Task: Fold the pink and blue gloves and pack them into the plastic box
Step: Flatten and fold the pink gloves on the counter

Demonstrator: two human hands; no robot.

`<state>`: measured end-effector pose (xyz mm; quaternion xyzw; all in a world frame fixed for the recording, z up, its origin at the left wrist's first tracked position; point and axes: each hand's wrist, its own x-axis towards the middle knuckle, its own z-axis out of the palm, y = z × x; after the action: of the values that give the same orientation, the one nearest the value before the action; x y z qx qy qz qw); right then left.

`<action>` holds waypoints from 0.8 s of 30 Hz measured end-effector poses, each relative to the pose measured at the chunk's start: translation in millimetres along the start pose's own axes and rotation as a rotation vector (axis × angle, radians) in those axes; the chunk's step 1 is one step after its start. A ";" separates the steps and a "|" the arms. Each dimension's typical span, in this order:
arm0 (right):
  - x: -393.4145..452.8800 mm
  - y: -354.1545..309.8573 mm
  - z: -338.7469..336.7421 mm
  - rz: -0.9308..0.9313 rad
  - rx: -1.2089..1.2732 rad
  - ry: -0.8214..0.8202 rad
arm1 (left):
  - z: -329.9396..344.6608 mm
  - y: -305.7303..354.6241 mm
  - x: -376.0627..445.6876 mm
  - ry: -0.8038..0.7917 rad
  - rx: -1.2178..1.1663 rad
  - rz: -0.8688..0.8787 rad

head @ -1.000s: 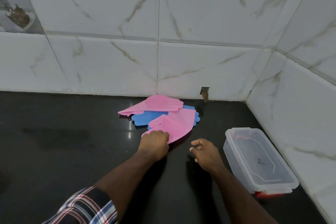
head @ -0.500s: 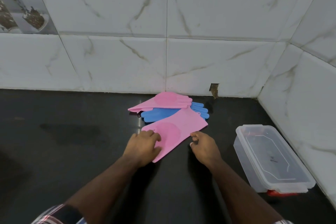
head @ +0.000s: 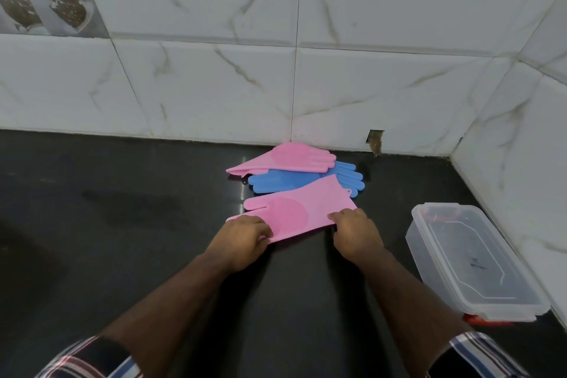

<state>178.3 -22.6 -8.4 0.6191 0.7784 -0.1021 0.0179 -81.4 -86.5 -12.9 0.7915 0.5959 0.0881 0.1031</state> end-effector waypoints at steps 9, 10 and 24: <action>-20.0 -6.1 9.9 -0.076 -0.059 0.104 | -22.4 -17.4 -1.1 -0.058 -0.169 -0.187; -22.4 -6.1 11.9 -0.079 -0.037 0.099 | -25.2 -16.9 -1.8 -0.073 -0.147 -0.197; -43.0 -18.8 7.4 -0.051 -0.079 0.027 | -2.4 -8.2 -16.4 -0.097 0.048 -0.137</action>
<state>169.3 -69.2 -6.5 0.5991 0.7977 -0.0630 0.0292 -94.1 -99.9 -13.1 0.7545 0.6448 0.0281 0.1189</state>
